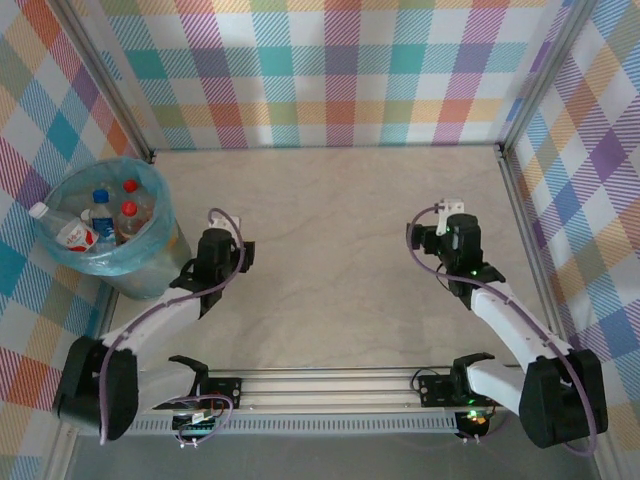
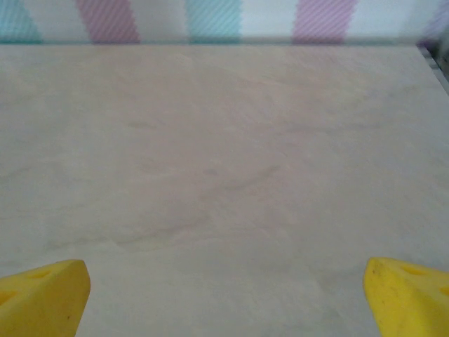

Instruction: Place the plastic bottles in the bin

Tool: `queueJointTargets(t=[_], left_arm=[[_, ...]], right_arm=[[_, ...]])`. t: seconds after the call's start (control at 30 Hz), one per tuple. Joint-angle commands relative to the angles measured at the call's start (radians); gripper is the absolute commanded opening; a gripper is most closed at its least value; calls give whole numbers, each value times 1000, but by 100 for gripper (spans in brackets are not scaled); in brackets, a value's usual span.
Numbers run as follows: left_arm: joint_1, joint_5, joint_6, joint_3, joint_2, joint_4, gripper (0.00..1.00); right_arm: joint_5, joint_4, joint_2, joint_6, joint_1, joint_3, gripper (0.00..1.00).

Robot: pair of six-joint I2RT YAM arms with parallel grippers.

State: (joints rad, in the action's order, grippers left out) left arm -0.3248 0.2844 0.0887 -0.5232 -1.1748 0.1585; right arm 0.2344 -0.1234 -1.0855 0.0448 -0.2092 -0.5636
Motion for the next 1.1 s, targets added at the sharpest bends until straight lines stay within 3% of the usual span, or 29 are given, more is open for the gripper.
queueJointTargets(t=[0.0, 0.17, 0.33, 0.57, 0.67, 0.83, 0.9, 0.97, 1.0, 1.03, 1.07], left_arm=[[11, 63, 94, 4, -77, 247, 70], [75, -17, 77, 33, -223, 378, 70], [135, -99, 57, 32, -304, 451, 70], [252, -245, -30, 55, -300, 487, 70], [259, -329, -4, 84, -335, 572, 70], [260, -310, -13, 120, -383, 677, 72], [260, -300, -17, 121, -384, 674, 72], [260, -252, -40, 104, -388, 647, 77], [260, -224, -54, 94, -391, 634, 81], [262, -221, -55, 95, -391, 634, 90], [261, -221, -56, 94, -391, 632, 100]], right_arm=[[-39, -203, -38, -4, 28, 70, 100], [-123, -420, -151, -34, 56, 148, 100], [-224, -443, -266, -70, 63, 130, 100], [-410, -421, -267, -175, 80, 124, 100], [-437, -573, -275, -263, 87, 184, 100], [-532, -617, -334, -181, 191, 168, 100], [-512, -676, -356, -151, 209, 184, 100], [-405, -763, -432, -80, 213, 196, 100], [-353, -813, -476, -48, 212, 178, 100], [-294, -664, -442, -31, 215, 137, 100], [-286, -688, -452, -29, 215, 143, 100]])
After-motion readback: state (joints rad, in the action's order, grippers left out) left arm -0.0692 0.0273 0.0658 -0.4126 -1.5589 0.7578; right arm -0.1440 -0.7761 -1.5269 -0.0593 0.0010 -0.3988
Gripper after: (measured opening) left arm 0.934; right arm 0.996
